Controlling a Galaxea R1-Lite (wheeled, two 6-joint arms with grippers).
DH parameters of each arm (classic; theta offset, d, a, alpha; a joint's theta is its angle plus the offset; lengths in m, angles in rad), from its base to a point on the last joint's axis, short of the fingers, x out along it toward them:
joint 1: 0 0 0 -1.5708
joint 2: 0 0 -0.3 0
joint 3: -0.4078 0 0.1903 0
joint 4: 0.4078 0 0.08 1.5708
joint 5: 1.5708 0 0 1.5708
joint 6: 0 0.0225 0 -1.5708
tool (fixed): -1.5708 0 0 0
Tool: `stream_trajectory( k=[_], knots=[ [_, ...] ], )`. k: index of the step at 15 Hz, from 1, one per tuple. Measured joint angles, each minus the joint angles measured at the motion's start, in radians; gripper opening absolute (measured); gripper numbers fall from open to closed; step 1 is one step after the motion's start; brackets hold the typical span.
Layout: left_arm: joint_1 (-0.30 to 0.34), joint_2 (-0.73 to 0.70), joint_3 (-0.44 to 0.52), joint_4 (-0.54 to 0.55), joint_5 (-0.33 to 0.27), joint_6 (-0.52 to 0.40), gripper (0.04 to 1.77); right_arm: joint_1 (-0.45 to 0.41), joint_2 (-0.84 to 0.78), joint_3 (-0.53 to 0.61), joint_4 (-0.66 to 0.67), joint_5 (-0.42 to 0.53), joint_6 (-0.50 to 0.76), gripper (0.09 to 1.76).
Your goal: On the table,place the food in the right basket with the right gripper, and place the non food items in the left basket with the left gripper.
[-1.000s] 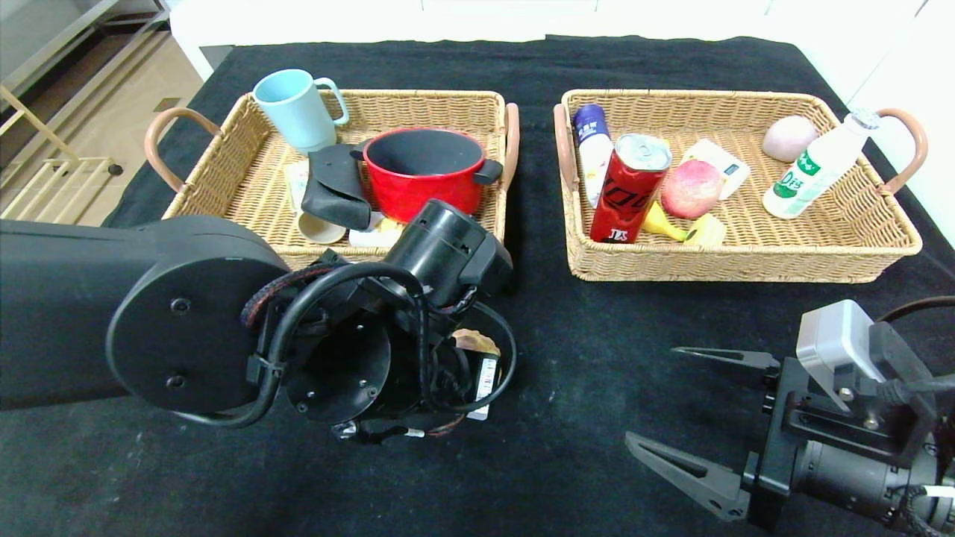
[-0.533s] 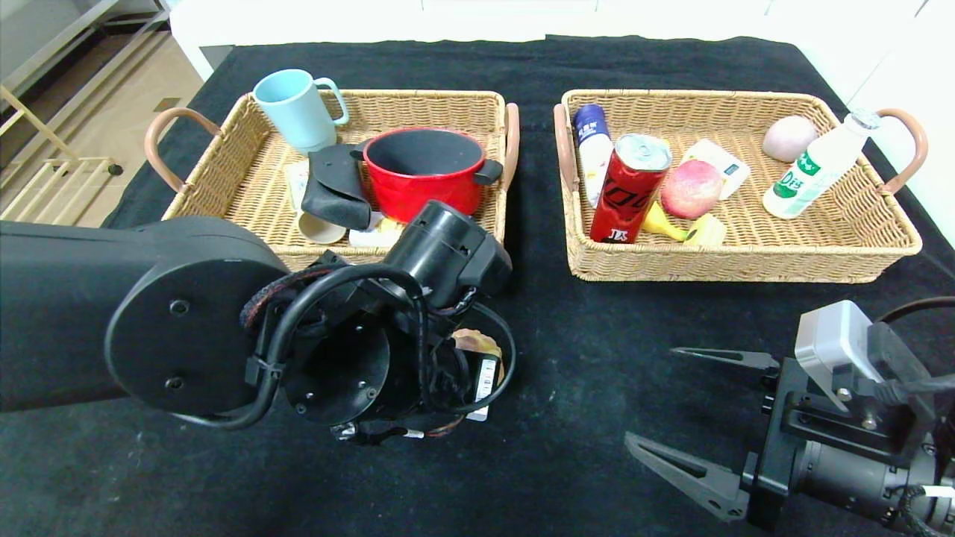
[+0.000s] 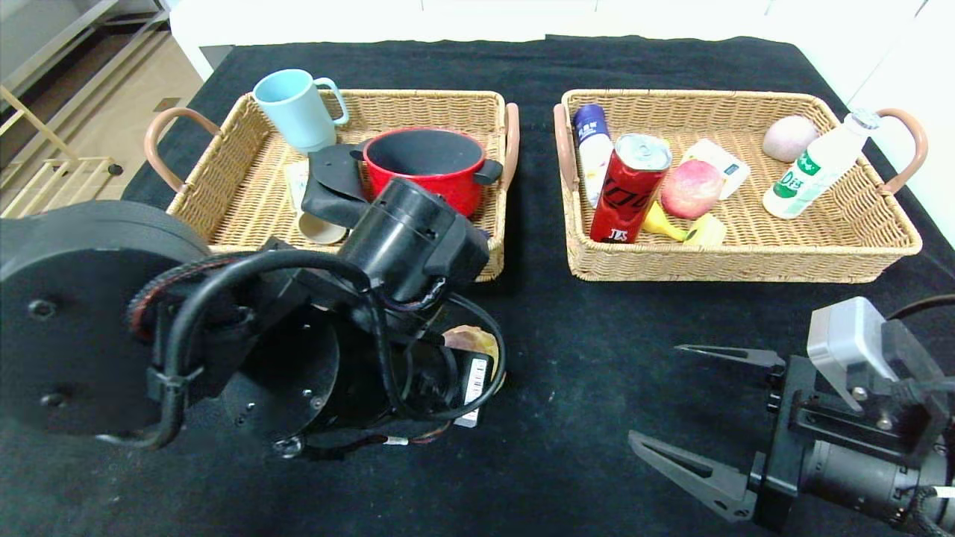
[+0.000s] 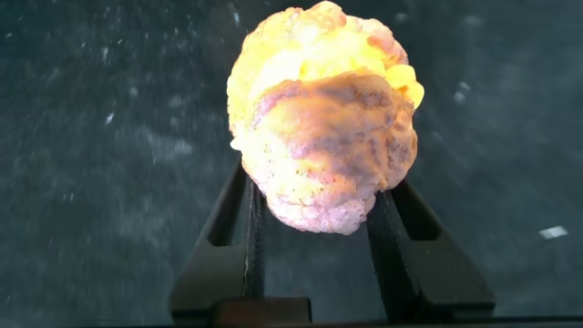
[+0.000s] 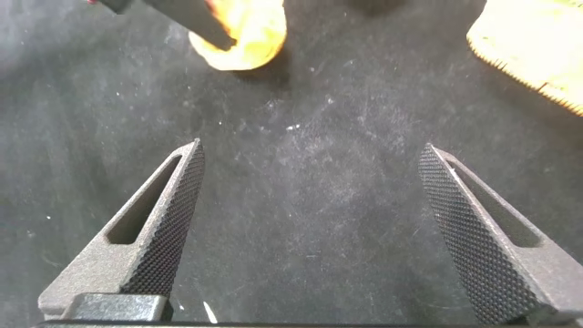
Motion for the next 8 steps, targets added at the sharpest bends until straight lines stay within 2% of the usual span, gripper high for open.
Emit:
stream_trajectory(
  k=[3,5,8],
  knots=[
    [-0.012,-0.045,0.018,-0.004,-0.07,0.0,0.69,-0.026,-0.039,-0.023,0.01,0.001,0.003,1.71],
    [-0.034,-0.053,0.015,-0.01,-0.08,0.004,0.69,-0.061,-0.074,-0.051,0.033,0.001,0.004,1.71],
    [-0.086,-0.047,0.014,-0.098,-0.117,0.032,0.69,-0.109,-0.151,-0.108,0.206,0.001,0.003,1.71]
  ],
)
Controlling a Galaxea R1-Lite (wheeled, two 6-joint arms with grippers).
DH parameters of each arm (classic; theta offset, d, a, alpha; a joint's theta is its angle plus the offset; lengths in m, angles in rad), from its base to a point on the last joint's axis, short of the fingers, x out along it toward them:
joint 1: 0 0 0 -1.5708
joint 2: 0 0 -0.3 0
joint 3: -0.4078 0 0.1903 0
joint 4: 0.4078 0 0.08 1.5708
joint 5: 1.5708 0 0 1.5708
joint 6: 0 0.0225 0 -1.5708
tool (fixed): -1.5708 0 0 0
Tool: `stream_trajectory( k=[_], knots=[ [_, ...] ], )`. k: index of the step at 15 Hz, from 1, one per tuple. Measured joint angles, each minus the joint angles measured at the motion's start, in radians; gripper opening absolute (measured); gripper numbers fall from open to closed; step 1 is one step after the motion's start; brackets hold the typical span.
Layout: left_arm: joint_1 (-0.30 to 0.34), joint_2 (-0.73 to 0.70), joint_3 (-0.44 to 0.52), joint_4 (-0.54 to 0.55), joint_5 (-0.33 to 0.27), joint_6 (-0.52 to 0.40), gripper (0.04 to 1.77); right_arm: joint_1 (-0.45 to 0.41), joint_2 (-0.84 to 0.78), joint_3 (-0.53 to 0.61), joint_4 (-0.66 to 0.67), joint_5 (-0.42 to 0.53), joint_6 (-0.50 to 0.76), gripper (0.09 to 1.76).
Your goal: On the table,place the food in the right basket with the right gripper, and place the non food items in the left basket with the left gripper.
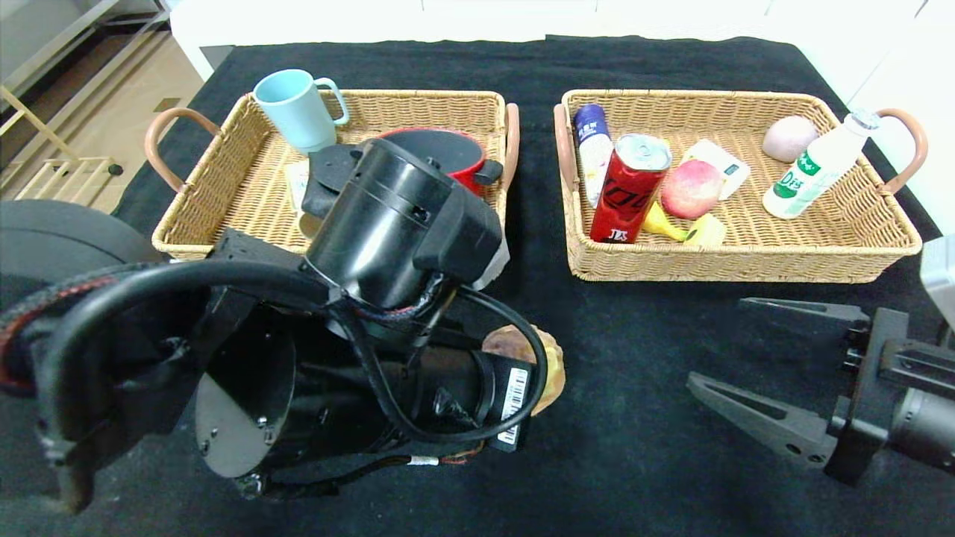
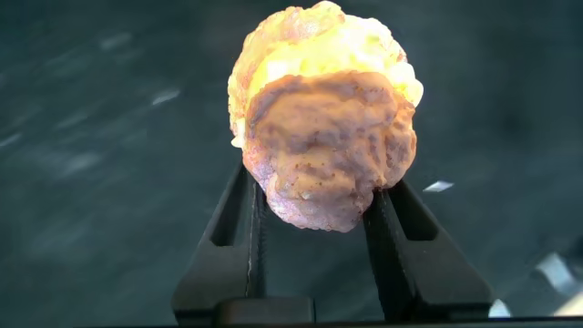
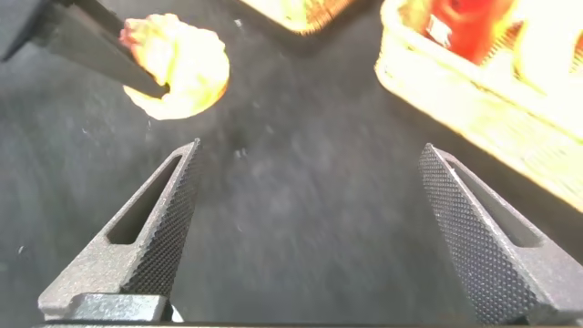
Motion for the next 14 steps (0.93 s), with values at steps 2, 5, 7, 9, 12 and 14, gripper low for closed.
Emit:
stream_trajectory(
  k=[2,5,7,9,12,14],
  knots=[
    [-0.015,0.023,-0.014,-0.019,-0.002,0.021,0.68,-0.012,-0.067,-0.041,0.11,0.0,0.0,1.71],
    [-0.035,0.083,-0.082,-0.016,-0.003,0.038,0.67,-0.013,-0.143,-0.076,0.157,-0.001,0.001,1.71],
    [-0.047,0.131,-0.138,-0.011,-0.003,0.055,0.67,-0.015,-0.17,-0.08,0.16,-0.001,-0.001,1.71],
    [-0.052,0.187,-0.196,-0.005,-0.003,0.063,0.67,-0.016,-0.19,-0.084,0.161,-0.001,-0.003,1.71],
    [-0.066,0.268,-0.271,0.0,0.002,0.066,0.67,-0.019,-0.207,-0.087,0.163,-0.001,-0.003,1.71],
    [-0.076,0.311,-0.302,-0.005,0.006,0.078,0.66,-0.021,-0.216,-0.094,0.194,-0.003,-0.003,1.71]
  ],
)
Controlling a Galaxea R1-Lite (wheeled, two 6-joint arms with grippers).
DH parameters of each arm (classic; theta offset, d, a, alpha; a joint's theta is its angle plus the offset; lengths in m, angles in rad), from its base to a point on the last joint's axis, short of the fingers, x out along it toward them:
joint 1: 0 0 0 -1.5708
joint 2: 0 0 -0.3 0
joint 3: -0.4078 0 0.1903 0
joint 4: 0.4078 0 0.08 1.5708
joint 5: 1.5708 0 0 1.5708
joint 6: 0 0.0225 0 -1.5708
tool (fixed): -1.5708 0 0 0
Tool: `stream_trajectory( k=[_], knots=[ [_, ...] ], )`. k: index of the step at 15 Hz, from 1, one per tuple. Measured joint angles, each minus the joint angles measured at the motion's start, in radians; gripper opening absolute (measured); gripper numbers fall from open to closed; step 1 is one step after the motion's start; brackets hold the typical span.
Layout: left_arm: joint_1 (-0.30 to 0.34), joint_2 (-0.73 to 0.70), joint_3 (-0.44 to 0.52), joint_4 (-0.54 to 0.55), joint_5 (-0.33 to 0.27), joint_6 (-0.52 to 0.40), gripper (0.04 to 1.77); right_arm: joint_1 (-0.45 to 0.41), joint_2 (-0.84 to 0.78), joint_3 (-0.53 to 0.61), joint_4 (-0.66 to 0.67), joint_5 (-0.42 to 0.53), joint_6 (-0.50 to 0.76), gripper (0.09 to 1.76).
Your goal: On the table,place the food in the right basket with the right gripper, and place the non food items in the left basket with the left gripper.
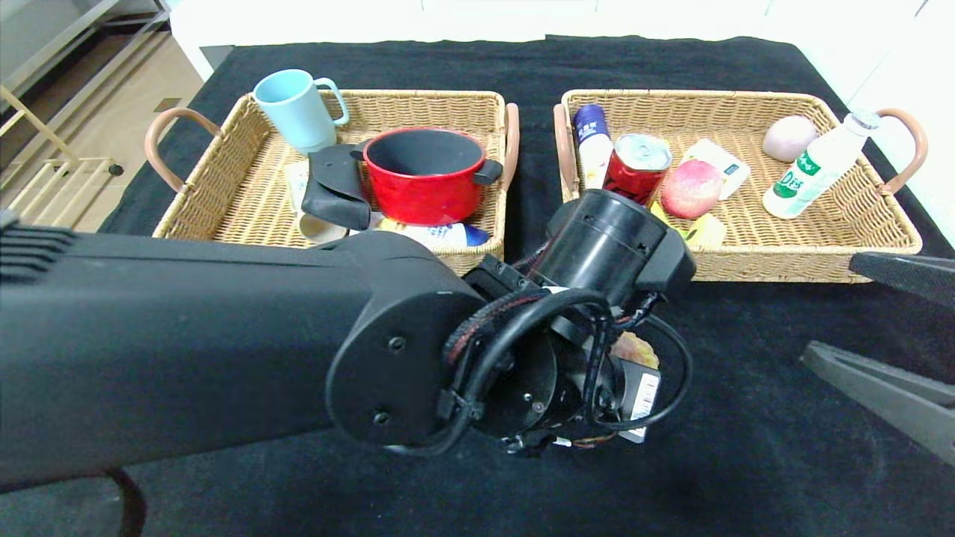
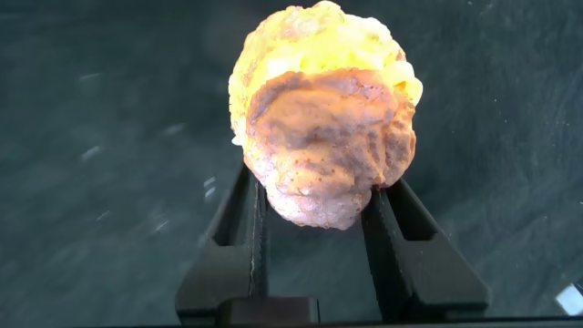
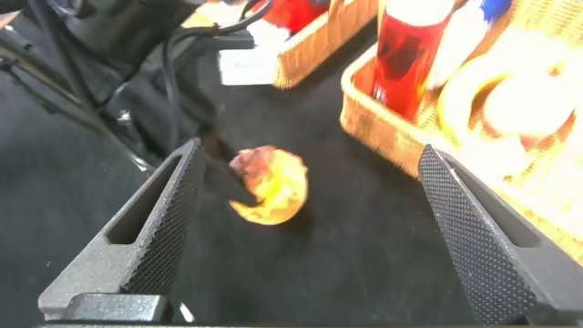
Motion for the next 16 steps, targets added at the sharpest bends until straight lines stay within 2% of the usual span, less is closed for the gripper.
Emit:
stream_trajectory(
  k=[2,16],
  knots=[
    [-0.002,0.029,-0.014,-0.01,0.002,0.02,0.66,-0.005,-0.005,-0.016,0.036,-0.014,0.0,1.71],
    [-0.009,0.068,-0.022,-0.015,0.003,0.02,0.66,-0.007,-0.001,-0.019,0.039,-0.018,-0.001,1.71]
  ],
)
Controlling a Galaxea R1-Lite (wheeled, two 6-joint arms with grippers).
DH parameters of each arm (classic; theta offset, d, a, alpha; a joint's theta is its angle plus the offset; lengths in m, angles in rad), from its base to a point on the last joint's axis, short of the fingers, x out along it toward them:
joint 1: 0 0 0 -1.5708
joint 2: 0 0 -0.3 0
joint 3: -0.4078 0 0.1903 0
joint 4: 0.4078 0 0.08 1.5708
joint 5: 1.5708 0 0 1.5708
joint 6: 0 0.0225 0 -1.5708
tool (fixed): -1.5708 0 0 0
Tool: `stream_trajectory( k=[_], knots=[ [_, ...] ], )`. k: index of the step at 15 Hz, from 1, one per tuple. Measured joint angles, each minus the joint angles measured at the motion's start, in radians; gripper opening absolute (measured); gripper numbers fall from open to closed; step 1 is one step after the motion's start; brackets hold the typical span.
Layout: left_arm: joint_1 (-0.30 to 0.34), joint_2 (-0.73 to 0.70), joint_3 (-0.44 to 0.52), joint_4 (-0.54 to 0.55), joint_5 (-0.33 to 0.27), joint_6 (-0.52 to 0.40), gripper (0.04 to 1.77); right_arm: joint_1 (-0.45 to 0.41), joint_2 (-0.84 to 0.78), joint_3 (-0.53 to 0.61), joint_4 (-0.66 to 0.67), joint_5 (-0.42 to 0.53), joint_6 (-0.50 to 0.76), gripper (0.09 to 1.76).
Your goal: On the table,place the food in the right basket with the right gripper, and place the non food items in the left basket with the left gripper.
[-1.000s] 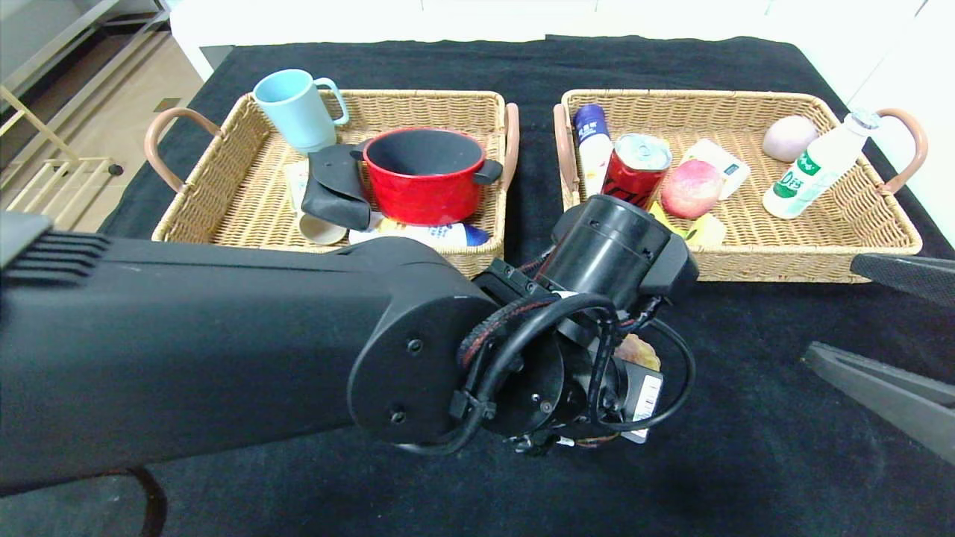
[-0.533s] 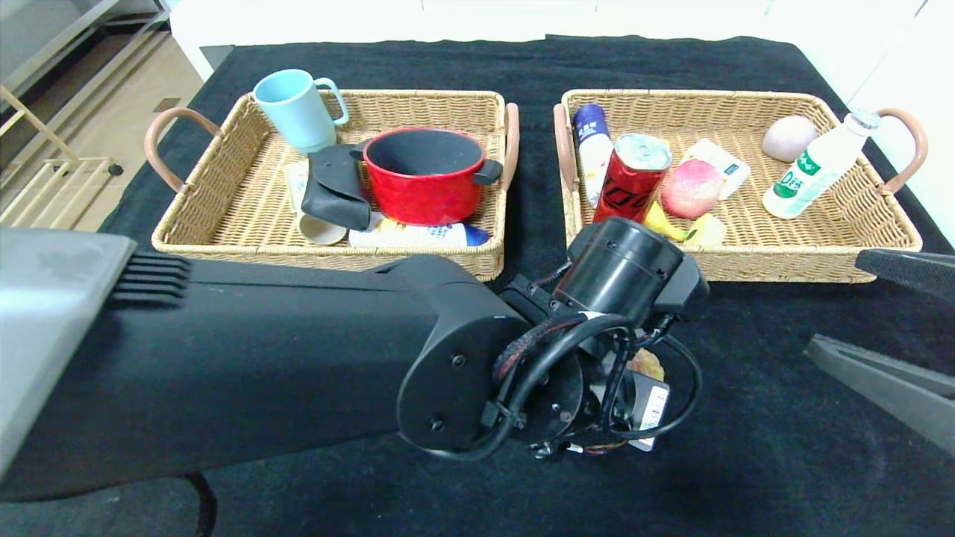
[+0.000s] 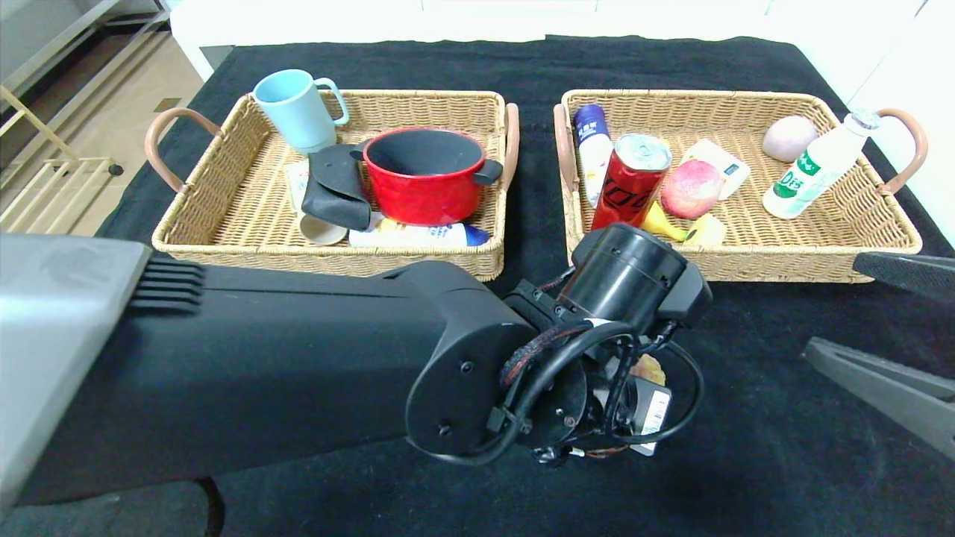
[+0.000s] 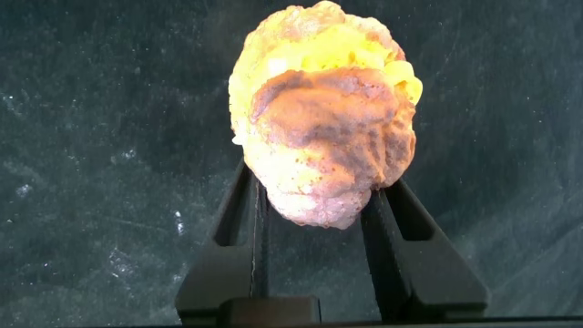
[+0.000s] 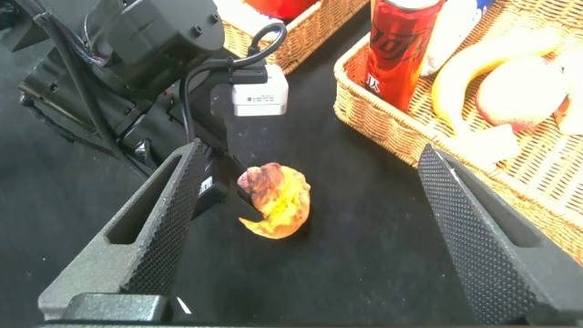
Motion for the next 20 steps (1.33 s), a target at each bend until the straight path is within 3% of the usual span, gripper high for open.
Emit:
stream_trajectory(
  k=[8,13,20],
  knots=[
    [0.0,0.001,0.006,-0.001,0.001,0.001,0.65,0.002,0.007,0.003,-0.001,0.002,0.002,1.71],
    [-0.003,0.0,0.011,0.002,0.001,0.0,1.15,0.003,0.014,0.006,-0.002,0.003,0.001,1.71],
    [-0.006,-0.024,0.04,0.015,0.025,-0.001,1.48,0.013,0.007,0.007,-0.005,0.001,0.001,1.71]
  ],
)
